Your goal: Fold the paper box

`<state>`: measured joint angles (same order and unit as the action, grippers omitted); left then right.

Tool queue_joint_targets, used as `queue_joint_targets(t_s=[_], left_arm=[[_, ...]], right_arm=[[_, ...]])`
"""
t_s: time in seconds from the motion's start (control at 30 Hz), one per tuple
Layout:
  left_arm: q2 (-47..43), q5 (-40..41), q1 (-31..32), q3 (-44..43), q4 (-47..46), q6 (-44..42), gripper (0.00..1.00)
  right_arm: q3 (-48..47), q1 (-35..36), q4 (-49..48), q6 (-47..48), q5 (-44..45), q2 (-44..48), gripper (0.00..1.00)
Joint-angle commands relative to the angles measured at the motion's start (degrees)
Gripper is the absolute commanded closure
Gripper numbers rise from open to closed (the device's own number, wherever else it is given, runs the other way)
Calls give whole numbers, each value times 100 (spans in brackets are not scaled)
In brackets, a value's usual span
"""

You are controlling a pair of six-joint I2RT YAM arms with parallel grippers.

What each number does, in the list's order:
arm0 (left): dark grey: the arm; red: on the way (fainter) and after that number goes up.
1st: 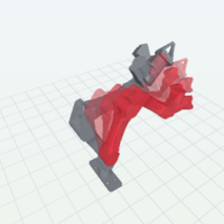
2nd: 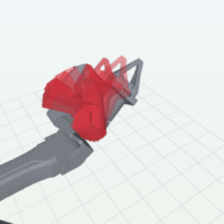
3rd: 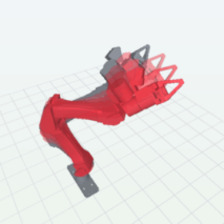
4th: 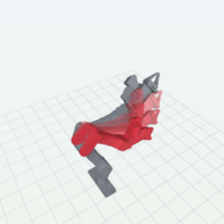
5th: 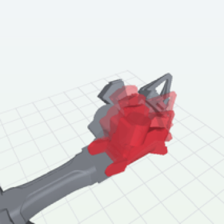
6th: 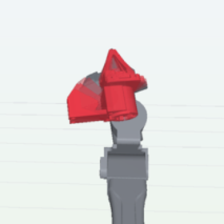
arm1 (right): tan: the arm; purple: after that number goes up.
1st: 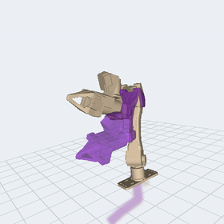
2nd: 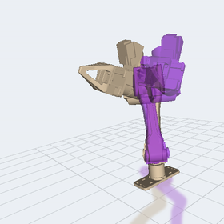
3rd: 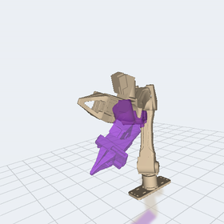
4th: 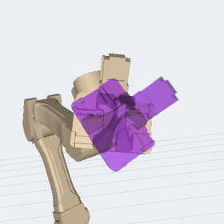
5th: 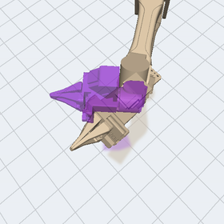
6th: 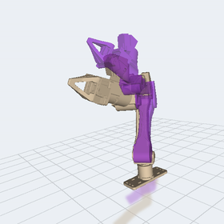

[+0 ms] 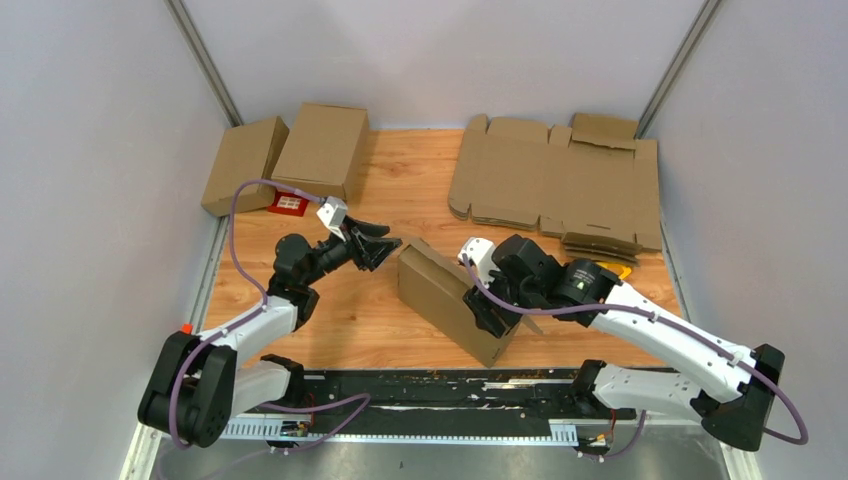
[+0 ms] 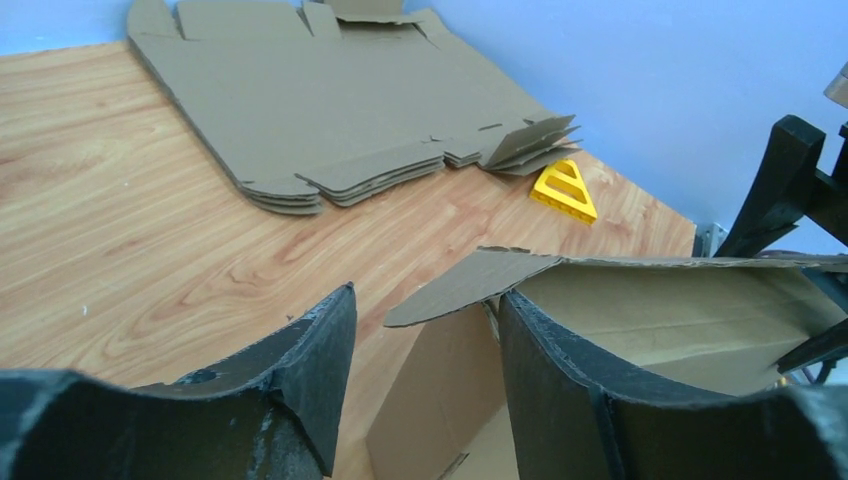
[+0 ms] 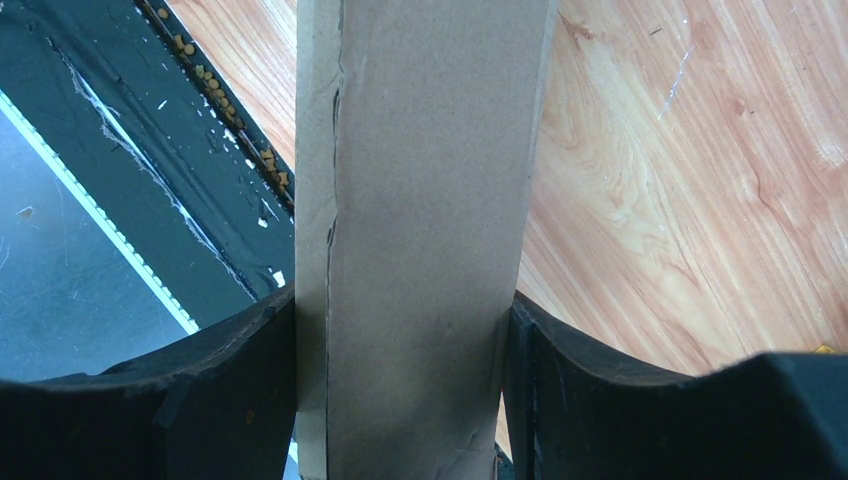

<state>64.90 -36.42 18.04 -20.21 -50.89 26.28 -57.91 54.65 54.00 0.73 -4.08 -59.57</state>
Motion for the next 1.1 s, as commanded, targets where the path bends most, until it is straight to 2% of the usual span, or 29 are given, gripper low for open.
queue_joint_targets(t_s=[0.0,0.1,0.17,0.27,0.37,0.5,0.77,1.07], left_arm=[[10,-234,57,-310,-168,-60,43],[-105,-139,121,-355,160,-258,50],[-161,-98,182,-402,371,-406,61],[-226,-71,213,-439,547,-500,89],[-339,-22,253,-453,671,-517,98],[-608,148,361,-516,1097,-658,100],[-1148,678,509,-735,2163,-764,100],[-1171,1050,555,-1360,3606,-703,100]], right_arm=[[-296,62,-148,-4,89,-88,39],[-333,107,-219,-40,79,-113,38],[-343,167,-284,-203,105,-152,37],[-371,250,-288,-317,358,-249,31],[-421,355,-276,-426,698,-365,30],[-590,563,-231,-514,1133,-516,29],[-916,954,194,-471,1779,-874,20],[-1020,1144,320,-450,2005,-1070,20]])
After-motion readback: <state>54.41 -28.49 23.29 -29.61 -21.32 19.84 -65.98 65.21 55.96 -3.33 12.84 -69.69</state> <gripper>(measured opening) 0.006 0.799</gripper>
